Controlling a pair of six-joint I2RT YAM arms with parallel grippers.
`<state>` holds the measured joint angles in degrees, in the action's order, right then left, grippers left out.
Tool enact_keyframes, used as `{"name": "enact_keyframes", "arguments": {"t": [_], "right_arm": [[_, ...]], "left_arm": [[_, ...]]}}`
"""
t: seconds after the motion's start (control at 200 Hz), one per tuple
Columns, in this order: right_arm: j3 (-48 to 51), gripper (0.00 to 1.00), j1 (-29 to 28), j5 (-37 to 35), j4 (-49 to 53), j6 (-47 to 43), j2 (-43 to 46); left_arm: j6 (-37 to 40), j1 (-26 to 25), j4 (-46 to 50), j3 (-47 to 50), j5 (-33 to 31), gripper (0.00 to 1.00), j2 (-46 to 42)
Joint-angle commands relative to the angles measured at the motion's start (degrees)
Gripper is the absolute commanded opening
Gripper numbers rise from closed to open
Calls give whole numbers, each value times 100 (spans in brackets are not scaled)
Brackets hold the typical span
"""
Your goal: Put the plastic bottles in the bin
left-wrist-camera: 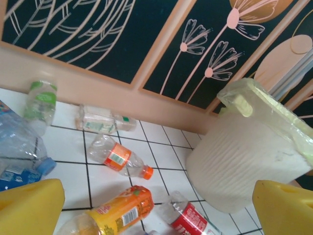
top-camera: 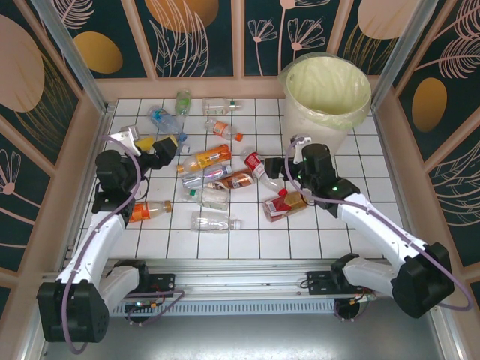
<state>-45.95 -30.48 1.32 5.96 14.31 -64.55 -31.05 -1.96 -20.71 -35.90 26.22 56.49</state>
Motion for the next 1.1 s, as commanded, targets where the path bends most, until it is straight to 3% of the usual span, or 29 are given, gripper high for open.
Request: {"name": "enact_keyframes", "arguments": {"t": [0.0, 0.185, 0.565, 0.976, 1.096], "right_arm": [[-308, 98, -37, 316, 555, -15, -96], [-440, 98, -37, 131, 805, -85, -272], [-877, 91, 261, 492, 1102, -271, -1199], [-1360, 88, 83, 703, 897, -533, -2265], [-1447, 90, -53, 456, 1051, -509, -2430]], "left_arm": [[-273, -37, 238, -102, 413, 99, 55], [-332, -42, 324, -178, 454, 99, 55], [-512, -48, 104, -216, 837, 98, 592], [-529, -42, 456, -385, 328, 99, 614], [-541, -42, 632, -410, 259, 99, 550]]}}
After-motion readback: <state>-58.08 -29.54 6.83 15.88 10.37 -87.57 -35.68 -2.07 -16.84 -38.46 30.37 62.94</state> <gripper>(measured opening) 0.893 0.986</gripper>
